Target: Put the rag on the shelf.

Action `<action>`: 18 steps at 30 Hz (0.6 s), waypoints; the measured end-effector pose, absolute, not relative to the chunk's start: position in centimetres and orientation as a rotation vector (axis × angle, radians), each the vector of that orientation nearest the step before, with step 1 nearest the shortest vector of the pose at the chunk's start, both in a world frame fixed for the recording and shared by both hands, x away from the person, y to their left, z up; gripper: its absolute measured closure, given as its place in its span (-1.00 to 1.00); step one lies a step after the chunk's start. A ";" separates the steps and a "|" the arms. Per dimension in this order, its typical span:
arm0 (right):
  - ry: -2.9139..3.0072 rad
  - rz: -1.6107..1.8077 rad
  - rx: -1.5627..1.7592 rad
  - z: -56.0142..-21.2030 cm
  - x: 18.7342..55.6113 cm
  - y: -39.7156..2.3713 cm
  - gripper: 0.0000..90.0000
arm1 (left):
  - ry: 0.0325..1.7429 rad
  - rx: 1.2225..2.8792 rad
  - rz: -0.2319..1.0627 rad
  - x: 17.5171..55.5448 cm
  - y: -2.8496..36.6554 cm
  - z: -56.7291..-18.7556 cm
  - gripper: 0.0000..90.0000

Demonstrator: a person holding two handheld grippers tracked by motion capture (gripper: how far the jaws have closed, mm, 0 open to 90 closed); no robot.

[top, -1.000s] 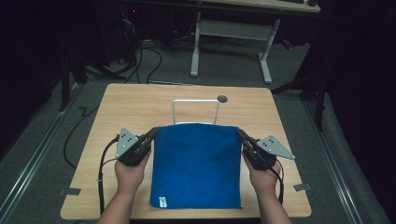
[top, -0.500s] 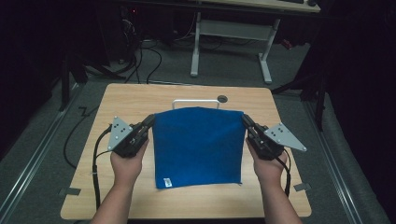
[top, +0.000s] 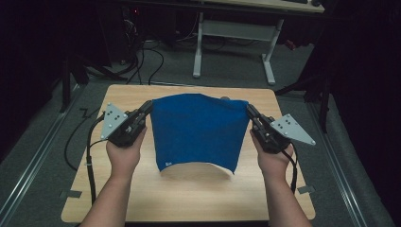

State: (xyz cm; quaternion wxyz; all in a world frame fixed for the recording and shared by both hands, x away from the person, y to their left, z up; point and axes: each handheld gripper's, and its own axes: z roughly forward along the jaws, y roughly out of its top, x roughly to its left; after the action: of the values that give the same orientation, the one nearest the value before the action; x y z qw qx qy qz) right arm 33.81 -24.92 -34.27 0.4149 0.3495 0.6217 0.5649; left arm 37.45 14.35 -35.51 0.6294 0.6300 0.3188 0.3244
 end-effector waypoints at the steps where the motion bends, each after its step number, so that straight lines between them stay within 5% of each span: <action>1: 1.563 1.415 0.881 -34.3 34.0 -25.0 0.97 | 0.738 1.442 0.747 37.7 14.4 -35.4 0.98; 18: 1.526 1.431 0.947 -32.5 38.6 -25.8 0.97 | 0.739 1.506 0.835 42.7 13.2 -33.4 0.98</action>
State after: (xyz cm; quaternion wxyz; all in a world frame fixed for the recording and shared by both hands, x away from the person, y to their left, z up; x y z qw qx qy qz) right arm 38.64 -25.82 -32.55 0.4102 0.3761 0.6060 0.5684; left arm 42.69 13.21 -33.41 0.5922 0.6476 0.3177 0.3592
